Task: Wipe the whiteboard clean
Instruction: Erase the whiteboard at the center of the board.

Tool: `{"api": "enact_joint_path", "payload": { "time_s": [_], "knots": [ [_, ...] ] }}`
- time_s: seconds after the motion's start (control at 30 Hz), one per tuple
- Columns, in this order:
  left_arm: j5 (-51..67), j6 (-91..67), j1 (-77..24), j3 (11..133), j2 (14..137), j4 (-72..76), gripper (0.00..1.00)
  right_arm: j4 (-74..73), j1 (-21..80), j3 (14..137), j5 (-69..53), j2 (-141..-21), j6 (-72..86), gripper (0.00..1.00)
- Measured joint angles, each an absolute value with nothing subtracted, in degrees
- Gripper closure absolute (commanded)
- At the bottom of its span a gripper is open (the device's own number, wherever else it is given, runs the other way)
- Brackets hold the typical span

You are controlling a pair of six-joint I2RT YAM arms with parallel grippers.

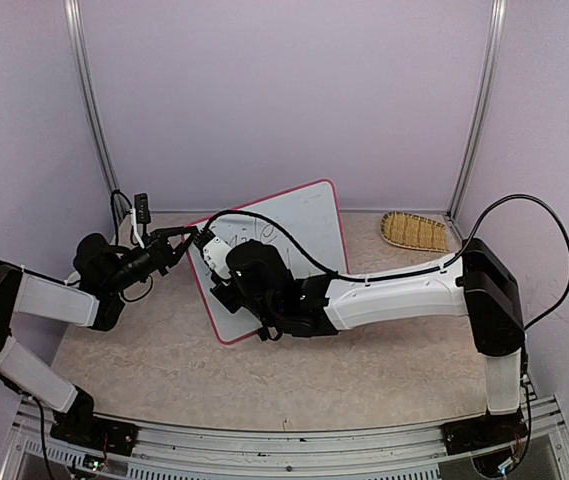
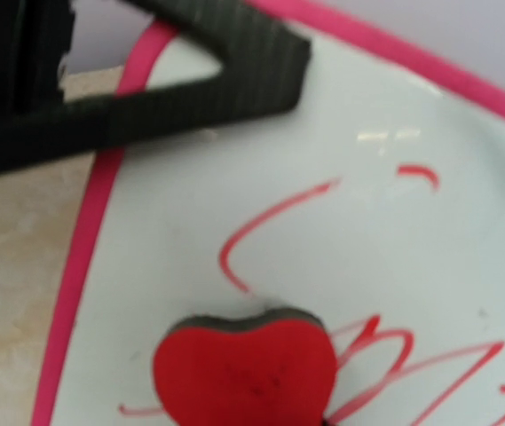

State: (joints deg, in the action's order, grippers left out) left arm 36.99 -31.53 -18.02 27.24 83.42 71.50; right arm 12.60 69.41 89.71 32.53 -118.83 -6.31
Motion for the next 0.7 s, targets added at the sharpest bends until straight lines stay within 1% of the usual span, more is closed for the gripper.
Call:
{"api": "enact_joint_path", "payload": {
  "time_s": [0.37, 0.7],
  "knots": [
    [37.0, -31.7, -18.0, 27.2, 83.4, 71.5, 1.00, 13.0, 69.6, 89.5, 33.3, -118.8, -7.2, 0.75],
    [37.5, -31.7, -18.1, 27.3, 83.4, 71.8, 1.00, 14.2, 69.3, 93.5, 35.4, -119.1, -10.9, 0.74]
  ]
}}
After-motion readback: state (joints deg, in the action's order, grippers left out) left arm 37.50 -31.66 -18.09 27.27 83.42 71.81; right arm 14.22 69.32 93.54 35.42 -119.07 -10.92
